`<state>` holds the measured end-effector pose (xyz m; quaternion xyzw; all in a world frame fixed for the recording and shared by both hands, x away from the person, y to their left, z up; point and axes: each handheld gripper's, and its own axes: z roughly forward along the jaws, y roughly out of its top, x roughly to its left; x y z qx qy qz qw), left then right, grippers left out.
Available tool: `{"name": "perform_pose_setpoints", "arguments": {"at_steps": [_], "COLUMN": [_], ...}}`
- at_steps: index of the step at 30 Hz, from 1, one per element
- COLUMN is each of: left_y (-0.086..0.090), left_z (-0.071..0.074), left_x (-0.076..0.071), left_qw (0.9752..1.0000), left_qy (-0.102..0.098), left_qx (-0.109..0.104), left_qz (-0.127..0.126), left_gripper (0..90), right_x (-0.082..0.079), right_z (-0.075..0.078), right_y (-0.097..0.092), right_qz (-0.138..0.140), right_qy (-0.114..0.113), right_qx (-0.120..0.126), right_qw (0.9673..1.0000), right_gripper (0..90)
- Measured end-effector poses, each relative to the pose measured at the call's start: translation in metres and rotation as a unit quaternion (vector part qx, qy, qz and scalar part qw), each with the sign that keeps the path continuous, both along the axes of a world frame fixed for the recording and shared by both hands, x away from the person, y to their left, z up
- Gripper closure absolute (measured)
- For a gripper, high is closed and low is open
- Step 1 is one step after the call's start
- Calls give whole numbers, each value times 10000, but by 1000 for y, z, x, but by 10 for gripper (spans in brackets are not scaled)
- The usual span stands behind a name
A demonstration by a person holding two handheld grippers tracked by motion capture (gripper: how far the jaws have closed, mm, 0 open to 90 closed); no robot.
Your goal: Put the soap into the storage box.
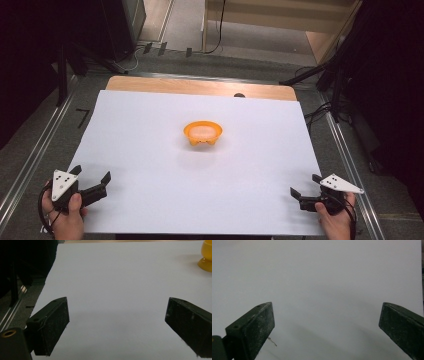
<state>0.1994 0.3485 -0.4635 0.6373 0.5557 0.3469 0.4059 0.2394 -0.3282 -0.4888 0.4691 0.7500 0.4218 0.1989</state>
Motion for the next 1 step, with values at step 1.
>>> {"name": "perform_pose_setpoints", "arguments": {"at_steps": [1], "left_y": [0], "left_z": [0], "left_x": [0], "left_qw": [10000], "left_qy": [5], "left_qx": [4], "left_qz": [-1], "left_gripper": [58], "right_x": [1], "right_z": [0], "right_y": [0], "right_qz": [-20], "right_qy": [54], "right_qx": [-26], "right_qw": [10000], "right_gripper": [5]}}
